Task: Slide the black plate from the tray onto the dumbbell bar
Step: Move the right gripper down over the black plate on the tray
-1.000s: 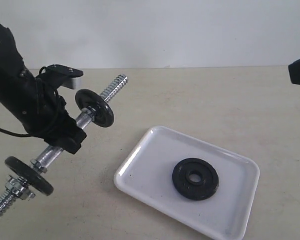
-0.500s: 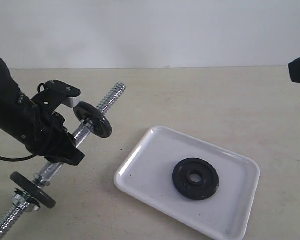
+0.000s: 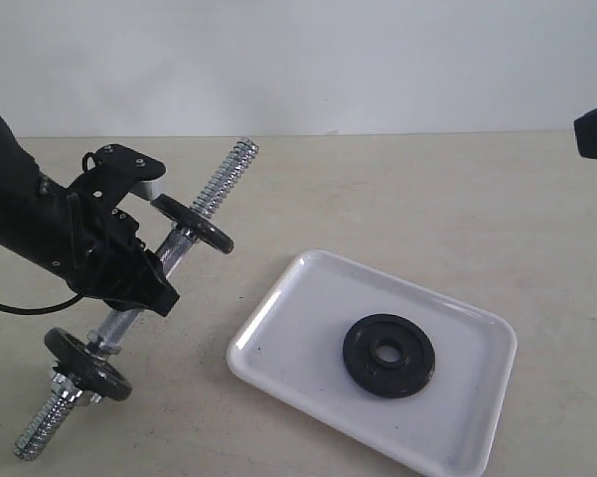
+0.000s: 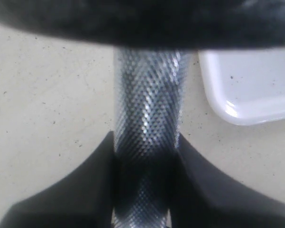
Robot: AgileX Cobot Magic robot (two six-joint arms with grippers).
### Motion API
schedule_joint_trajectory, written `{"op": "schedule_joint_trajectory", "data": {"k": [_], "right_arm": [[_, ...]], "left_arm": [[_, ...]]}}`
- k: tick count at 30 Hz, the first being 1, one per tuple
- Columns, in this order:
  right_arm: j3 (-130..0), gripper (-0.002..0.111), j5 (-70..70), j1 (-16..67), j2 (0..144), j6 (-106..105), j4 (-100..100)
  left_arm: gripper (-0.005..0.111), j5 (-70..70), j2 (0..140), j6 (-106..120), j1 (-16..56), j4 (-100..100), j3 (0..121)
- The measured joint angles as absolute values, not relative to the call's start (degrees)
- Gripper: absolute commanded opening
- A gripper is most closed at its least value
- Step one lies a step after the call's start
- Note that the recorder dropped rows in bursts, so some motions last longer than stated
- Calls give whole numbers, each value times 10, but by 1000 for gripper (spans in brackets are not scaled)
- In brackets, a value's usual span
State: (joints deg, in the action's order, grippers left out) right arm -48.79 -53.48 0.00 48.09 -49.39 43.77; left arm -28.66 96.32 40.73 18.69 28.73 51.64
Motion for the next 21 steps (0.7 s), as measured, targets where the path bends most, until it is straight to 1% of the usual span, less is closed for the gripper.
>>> {"op": "schedule_joint_trajectory", "data": {"k": [11, 14, 15, 17, 18, 21], "right_arm": [[-488, 3, -517, 0, 481, -454, 459], [-488, 7, -517, 0, 483, -443, 462], [-488, 11, -517, 0, 485, -443, 463], [-488, 25, -519, 0, 494, -449, 464], [-488, 37, -519, 0, 500, -449, 464], [-488, 86, -523, 0, 523, -451, 465]], "left_arm": [[4, -287, 963, 411, 187, 287, 516], [4, -287, 963, 411, 187, 287, 516], [4, -287, 963, 411, 187, 287, 516], [4, -287, 963, 412, 187, 287, 516], [4, -287, 963, 412, 187, 287, 516], [4, -288, 963, 414, 187, 287, 516]]}}
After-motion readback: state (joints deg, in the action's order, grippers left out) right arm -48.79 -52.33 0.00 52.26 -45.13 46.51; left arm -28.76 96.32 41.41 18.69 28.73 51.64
